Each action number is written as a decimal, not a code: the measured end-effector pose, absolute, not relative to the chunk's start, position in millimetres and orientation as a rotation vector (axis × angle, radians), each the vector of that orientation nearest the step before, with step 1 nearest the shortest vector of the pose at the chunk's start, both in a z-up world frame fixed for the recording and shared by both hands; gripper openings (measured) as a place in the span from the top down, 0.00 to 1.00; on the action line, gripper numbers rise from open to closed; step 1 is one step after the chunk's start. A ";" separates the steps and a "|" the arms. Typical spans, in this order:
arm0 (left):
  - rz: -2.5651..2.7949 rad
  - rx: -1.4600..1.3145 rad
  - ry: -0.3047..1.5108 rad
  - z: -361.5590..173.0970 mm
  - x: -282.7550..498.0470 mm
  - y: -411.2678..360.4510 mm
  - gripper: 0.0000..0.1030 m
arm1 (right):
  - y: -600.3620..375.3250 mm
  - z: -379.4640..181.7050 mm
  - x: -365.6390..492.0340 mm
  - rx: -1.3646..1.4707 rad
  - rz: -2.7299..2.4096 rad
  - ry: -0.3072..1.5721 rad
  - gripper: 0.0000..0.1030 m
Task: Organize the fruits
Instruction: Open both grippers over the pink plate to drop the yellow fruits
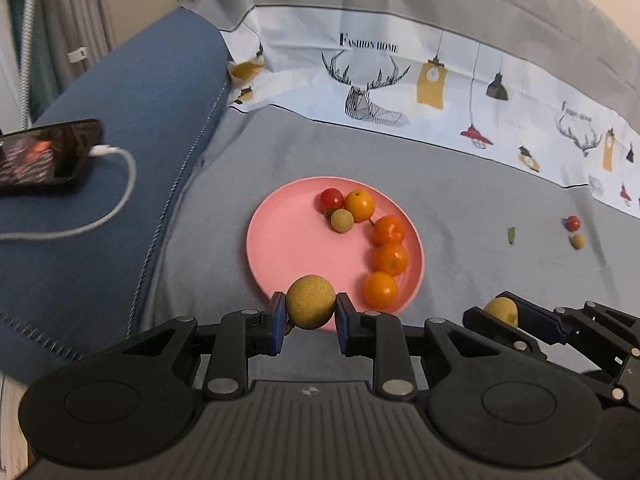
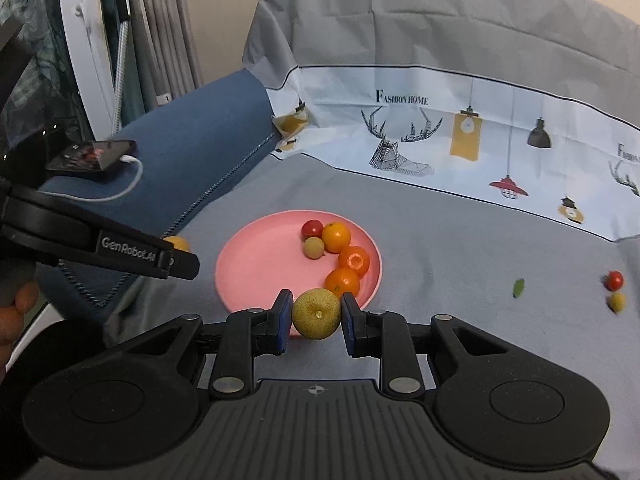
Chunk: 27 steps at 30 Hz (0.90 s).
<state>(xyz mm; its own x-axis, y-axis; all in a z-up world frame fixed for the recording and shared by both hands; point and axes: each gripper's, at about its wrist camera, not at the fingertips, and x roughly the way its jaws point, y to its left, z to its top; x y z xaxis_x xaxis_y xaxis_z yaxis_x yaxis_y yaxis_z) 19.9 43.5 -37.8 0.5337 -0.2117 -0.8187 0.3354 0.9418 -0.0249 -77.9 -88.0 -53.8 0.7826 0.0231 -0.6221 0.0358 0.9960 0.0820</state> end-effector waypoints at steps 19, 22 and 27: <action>-0.330 0.227 1.008 -103.6 121.4 -1.5 0.72 | -100.1 -115.2 30.3 -0.006 0.046 0.726 0.74; -0.364 0.216 1.029 -104.8 127.4 -0.2 0.44 | -101.5 -116.8 38.8 -0.012 0.063 0.728 0.62; -0.312 0.202 0.944 -88.3 115.1 11.3 0.00 | -103.3 -106.2 31.7 -0.050 0.049 0.689 0.20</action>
<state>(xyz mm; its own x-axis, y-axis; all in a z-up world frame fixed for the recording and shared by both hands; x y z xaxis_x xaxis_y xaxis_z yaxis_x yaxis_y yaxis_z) 115.1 11.3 -88.3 0.5465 -0.1741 -0.8192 0.3490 0.9365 0.0338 31.7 -103.3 -106.2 0.7705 0.0290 -0.6368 -0.0621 0.9976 -0.0297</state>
